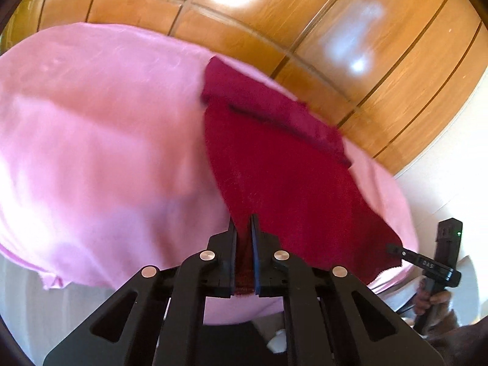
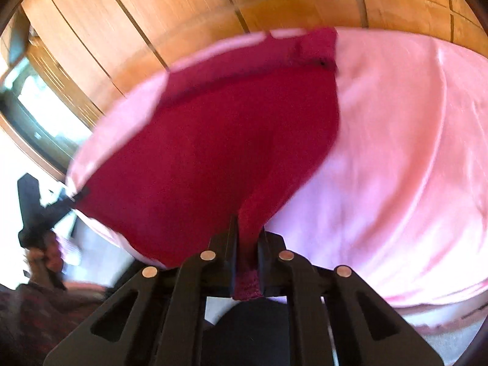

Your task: Fold small clothes

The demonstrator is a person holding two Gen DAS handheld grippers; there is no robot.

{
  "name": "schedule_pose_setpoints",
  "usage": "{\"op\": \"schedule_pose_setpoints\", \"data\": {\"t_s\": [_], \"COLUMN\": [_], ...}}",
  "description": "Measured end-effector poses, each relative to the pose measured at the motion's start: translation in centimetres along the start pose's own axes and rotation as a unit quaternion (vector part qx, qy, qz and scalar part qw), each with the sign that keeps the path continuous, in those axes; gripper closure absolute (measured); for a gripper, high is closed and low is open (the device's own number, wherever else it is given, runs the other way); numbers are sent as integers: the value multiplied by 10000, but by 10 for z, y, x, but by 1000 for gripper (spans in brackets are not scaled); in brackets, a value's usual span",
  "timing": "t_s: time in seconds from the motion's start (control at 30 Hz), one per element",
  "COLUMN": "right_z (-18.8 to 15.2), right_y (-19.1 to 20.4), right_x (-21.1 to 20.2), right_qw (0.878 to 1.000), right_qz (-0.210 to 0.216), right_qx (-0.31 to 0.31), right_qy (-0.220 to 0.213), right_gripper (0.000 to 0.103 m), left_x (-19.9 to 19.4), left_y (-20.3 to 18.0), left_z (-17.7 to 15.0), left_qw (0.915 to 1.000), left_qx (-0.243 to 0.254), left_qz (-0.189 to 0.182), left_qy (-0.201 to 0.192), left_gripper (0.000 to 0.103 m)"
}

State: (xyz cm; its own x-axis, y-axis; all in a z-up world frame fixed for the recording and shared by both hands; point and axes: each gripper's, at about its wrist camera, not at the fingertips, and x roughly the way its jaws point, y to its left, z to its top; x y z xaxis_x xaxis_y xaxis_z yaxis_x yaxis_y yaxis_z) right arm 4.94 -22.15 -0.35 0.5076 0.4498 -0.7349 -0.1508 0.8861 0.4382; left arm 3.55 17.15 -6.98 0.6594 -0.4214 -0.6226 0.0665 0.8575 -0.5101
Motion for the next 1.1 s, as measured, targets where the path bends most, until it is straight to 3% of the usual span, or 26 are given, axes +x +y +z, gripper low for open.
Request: {"op": "schedule_pose_setpoints", "data": {"t_s": [0.13, 0.27, 0.43, 0.53, 0.57, 0.6, 0.67, 0.73, 0.8, 0.93, 1.0, 1.03, 1.1], "right_z": [30, 68, 124, 144, 147, 151, 152, 148, 138, 107, 90, 85, 78], "right_y": [-4, -16, -54, -73, -80, -87, -95, -96, -97, -96, -94, -95, -95], "right_x": [-1, 13, 55, 74, 77, 81, 76, 71, 62, 58, 64, 70, 82], "right_qw": [9990, 9978, 9941, 9901, 9892, 9875, 9837, 9840, 9849, 9907, 9933, 9939, 9939], "right_qz": [266, 213, -103, -366, -363, -306, -335, -194, -186, -328, -409, -454, -657], "right_qx": [178, 356, 927, 1236, 1311, 1447, 1570, 1555, 1472, 1152, 1002, 968, 871], "right_qy": [-318, -526, -561, -548, -542, -553, -805, -849, -894, -646, -416, -287, -140], "right_gripper": [94, 94, 94, 92, 85, 60, 33, 30, 17, 17, 24, 28, 45], "left_x": [5, 23, 62, 96, 104, 110, 106, 101, 96, 102, 110, 116, 128], "left_y": [-9, -14, -10, -5, 0, 5, 16, 29, 42, 51, 50, 49, 46], "left_z": [26, 61, 118, 152, 159, 167, 174, 177, 169, 137, 120, 112, 101], "left_qw": [9994, 9988, 9993, 9997, 9996, 9990, 9969, 9960, 9950, 9981, 9986, 9984, 9974], "left_qx": [8, 44, -68, -150, -259, -411, -672, -770, -897, -598, -465, -404, -329], "left_qz": [-318, -439, -269, 38, 116, 172, 240, 209, 214, 162, 100, 115, 104], "left_qy": [-143, -208, -259, -195, -93, -60, -339, -409, -384, -21, 231, 366, 630], "left_gripper": [96, 96, 96, 94, 79, 57, 33, 33, 34, 34, 37, 41, 79]}}
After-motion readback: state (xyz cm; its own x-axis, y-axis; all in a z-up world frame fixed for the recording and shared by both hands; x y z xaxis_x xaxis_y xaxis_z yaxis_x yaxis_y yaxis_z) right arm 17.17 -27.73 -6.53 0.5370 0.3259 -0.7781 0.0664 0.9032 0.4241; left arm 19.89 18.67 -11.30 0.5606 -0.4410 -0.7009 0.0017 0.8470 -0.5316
